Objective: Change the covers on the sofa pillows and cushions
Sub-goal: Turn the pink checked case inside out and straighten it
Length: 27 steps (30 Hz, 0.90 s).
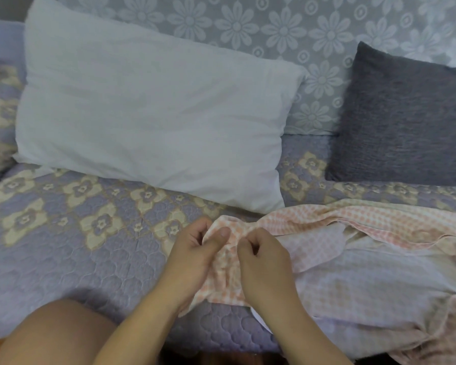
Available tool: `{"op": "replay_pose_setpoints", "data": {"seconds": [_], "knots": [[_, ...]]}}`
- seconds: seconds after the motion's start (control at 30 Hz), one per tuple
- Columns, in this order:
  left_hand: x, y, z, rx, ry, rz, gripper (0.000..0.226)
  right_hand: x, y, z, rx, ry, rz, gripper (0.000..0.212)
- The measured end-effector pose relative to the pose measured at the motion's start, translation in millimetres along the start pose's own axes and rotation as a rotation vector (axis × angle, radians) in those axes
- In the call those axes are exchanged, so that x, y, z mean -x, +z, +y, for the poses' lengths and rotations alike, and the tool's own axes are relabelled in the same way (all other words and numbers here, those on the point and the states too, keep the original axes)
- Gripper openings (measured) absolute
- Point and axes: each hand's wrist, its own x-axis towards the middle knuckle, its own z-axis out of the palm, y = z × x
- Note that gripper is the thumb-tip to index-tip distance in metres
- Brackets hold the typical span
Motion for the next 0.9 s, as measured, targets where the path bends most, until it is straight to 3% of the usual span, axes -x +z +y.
{"op": "replay_pose_setpoints", "data": {"seconds": [0.17, 0.4, 0.53, 0.7, 0.8, 0.9], "knots": [[-6.6, 7.8, 39.2, -0.024, 0.149, 0.152, 0.036, 1.1, -29.7, -18.9, 0.068, -0.148, 0.083, 0.026], [-18.4, 28.4, 97.5, -0.061, 0.3, 0.117, 0.039, -8.8, -85.0, -46.5, 0.134, -0.25, 0.183, 0.029], [-16.7, 48.8, 101.3, -0.144, 0.332, 0.108, 0.039, -23.1, -95.3, -39.1, 0.147, -0.198, 0.208, 0.033], [-10.4, 45.5, 99.9, -0.174, 0.325, 0.225, 0.035, -11.2, -99.7, -33.0, -0.092, -0.217, 0.102, 0.03], [-2.9, 39.3, 97.9, -0.25, 0.267, 0.169, 0.035, -5.7, -93.7, -32.2, -0.252, -0.187, 0.09, 0.025], [6.5, 35.8, 95.4, -0.294, 0.253, 0.129, 0.033, -1.4, -79.9, -34.6, -0.257, -0.181, 0.091, 0.025]]}}
